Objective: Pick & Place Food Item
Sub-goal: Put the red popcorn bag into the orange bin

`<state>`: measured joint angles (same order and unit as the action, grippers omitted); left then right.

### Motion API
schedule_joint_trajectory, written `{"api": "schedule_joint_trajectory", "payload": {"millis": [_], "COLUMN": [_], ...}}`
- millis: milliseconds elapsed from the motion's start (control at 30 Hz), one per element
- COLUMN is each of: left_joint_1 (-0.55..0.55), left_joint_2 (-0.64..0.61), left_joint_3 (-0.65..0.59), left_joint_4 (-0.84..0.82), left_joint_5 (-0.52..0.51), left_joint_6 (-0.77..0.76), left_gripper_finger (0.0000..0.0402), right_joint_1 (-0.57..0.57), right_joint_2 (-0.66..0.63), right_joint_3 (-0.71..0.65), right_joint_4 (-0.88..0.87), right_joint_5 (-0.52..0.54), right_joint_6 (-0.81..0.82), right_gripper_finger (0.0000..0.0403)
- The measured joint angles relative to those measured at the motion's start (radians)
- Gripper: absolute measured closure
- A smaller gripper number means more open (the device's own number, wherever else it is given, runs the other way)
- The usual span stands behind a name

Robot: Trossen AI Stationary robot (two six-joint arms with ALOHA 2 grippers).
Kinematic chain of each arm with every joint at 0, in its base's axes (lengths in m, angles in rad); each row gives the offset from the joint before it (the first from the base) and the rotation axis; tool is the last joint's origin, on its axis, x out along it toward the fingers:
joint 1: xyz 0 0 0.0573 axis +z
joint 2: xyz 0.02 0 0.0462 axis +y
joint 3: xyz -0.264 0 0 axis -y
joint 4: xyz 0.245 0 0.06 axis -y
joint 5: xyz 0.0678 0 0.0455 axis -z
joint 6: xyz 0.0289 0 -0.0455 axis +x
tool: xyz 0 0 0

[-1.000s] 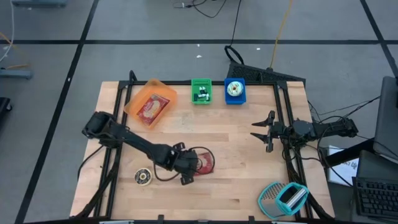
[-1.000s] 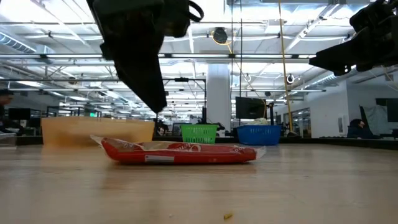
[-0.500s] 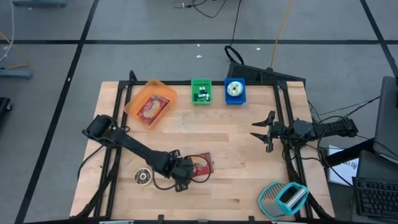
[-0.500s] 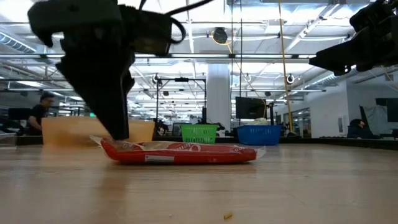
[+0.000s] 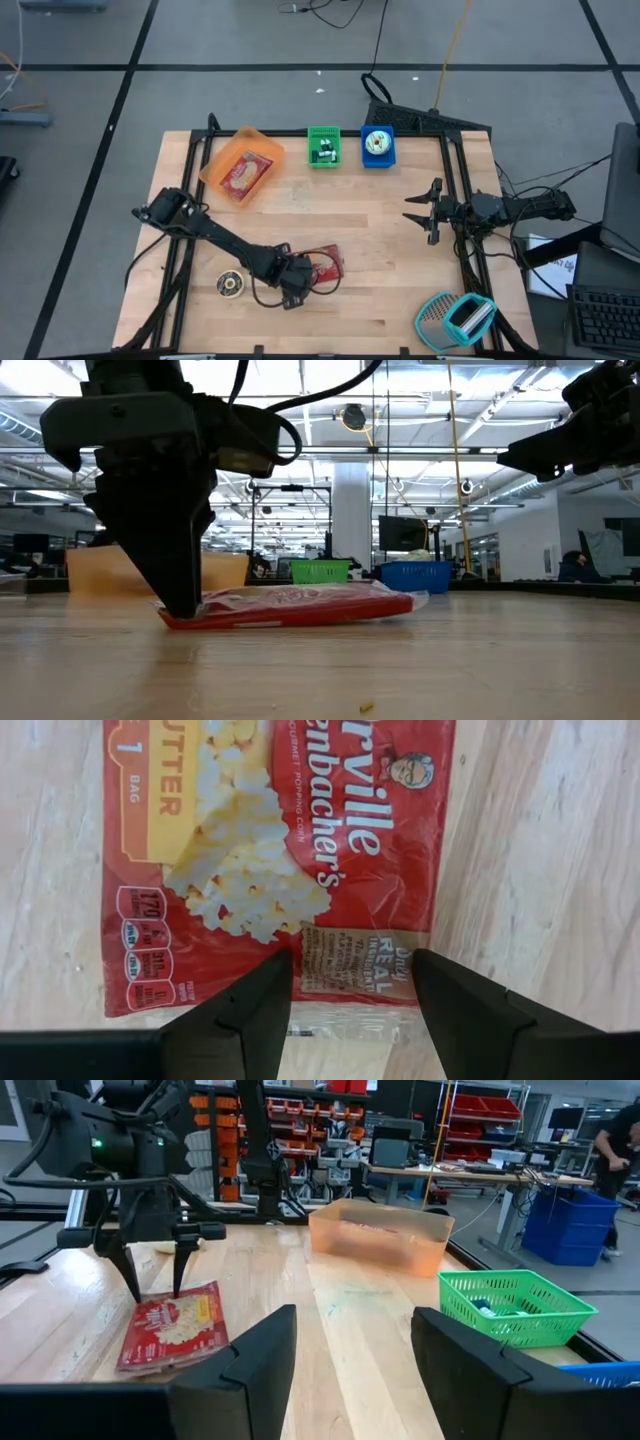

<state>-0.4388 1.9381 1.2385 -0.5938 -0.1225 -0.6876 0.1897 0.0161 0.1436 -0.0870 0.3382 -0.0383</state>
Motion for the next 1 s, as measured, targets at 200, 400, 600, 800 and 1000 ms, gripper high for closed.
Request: {"api": "schedule_joint_trajectory", "payload": {"millis": [200, 400, 600, 800, 1000], "left_joint_1": [0.001, 0.001, 0.001, 0.002, 0.002], "left_joint_2": [0.0, 0.0, 0.0, 0.001, 0.002], "left_joint_3": [0.0, 0.0, 0.0, 0.0, 0.0], "left_joint_4": [0.002, 0.002, -0.005, -0.007, -0.007], "left_joint_5": [0.0, -0.005, -0.006, -0.017, -0.018], "left_joint_6": [-0.003, -0.019, -0.01, 0.001, -0.003], "left_gripper_finger": [0.0192, 0.0193, 0.0199, 0.0261, 0.0312], "right_joint_1": [0.0, 0.0, 0.0, 0.0, 0.0], "right_joint_2": [0.0, 0.0, 0.0, 0.0, 0.0], "right_joint_3": [0.0, 0.0, 0.0, 0.0, 0.0], "right_joint_4": [0.0, 0.0, 0.0, 0.0, 0.0], "right_joint_5": [0.0, 0.0, 0.0, 0.0, 0.0], "right_joint_6": [0.0, 0.0, 0.0, 0.0, 0.0], "right_gripper_finger": [0.0216, 0.0216, 0.0216, 0.0216, 0.0216]}}
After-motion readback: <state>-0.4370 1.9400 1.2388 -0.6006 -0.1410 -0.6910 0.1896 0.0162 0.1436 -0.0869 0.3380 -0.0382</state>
